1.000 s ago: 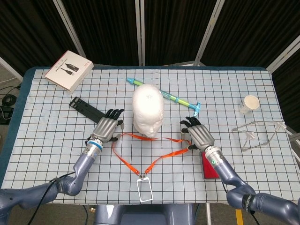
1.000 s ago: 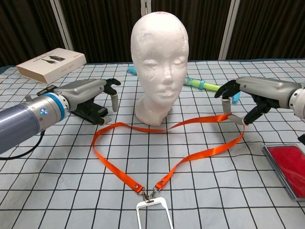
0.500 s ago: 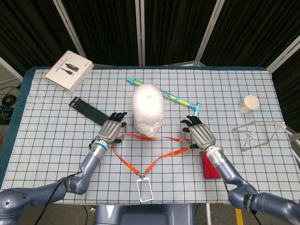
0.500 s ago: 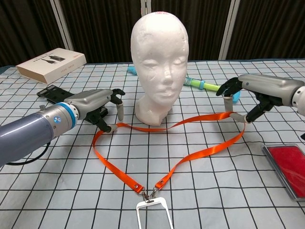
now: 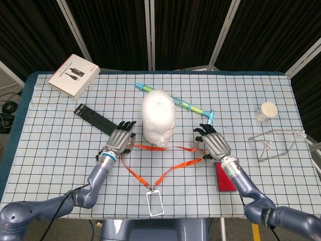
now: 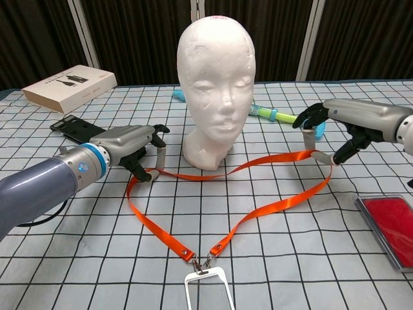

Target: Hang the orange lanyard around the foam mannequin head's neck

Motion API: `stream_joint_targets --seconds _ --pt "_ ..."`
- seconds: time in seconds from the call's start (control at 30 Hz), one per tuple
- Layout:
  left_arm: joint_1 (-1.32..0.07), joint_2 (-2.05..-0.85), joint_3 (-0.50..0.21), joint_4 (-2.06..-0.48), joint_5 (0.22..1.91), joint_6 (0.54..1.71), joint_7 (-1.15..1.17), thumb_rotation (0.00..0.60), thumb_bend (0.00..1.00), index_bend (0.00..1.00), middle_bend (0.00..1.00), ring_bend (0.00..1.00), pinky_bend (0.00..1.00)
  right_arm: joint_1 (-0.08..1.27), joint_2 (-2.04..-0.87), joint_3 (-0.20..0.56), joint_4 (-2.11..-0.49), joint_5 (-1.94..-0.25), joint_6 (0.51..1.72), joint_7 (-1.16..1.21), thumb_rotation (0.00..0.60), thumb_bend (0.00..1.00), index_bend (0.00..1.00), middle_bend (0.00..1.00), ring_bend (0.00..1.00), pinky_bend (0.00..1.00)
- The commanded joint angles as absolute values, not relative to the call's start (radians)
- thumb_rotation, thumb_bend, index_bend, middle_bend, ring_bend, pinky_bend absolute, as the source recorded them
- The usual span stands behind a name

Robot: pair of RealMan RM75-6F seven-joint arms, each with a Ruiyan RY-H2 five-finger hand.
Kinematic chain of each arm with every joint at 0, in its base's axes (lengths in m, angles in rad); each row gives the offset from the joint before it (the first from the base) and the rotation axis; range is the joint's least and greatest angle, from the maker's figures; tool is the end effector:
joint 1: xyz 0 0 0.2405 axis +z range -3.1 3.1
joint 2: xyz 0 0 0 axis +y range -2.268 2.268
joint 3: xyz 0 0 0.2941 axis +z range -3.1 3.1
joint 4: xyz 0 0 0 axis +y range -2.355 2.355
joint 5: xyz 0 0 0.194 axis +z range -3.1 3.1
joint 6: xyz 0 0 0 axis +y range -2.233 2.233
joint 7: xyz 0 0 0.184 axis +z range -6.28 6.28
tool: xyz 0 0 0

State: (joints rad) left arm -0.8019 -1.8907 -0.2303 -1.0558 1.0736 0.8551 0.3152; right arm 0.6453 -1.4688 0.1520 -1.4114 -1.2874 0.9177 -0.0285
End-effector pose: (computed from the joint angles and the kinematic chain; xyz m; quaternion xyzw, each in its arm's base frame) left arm -0.1642 0.4198 -0.1154 -0.7361 -0.4103 -0.3406 0.4169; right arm -0.2161 -0.3923 0.0101 0.7207 -0.4299 0.3821 0.3871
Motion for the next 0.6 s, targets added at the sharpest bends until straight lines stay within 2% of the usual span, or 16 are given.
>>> stream_joint_targets --seconds 0.03,0.33,0.6 --pt "-0.802 -1.891 -0.228 -1.056 1.074 0.855 0.315 0.6 0.47 0.63 0.0 0.0 0.0 0.645 -1.467 0.151 -1.412 -1.287 0.918 -0.027 0.6 0.46 0.76 0.18 0.0 0.05" --pt "-0.794 -1.871 -0.217 -1.096 1.096 0.886 0.324 0.6 0.49 0.68 0.0 0.0 0.0 0.641 -1.457 0.144 -1.423 -1.308 0.935 -0.021 0.6 0.45 0.76 0.18 0.0 0.05" --pt "-0.727 -1.787 -0.158 -1.21 1.207 0.989 0.255 0.6 0.49 0.7 0.0 0.0 0.0 0.625 -1.416 0.103 -1.431 -1.45 1.022 0.004 0.6 0.46 0.76 0.18 0.0 0.05"
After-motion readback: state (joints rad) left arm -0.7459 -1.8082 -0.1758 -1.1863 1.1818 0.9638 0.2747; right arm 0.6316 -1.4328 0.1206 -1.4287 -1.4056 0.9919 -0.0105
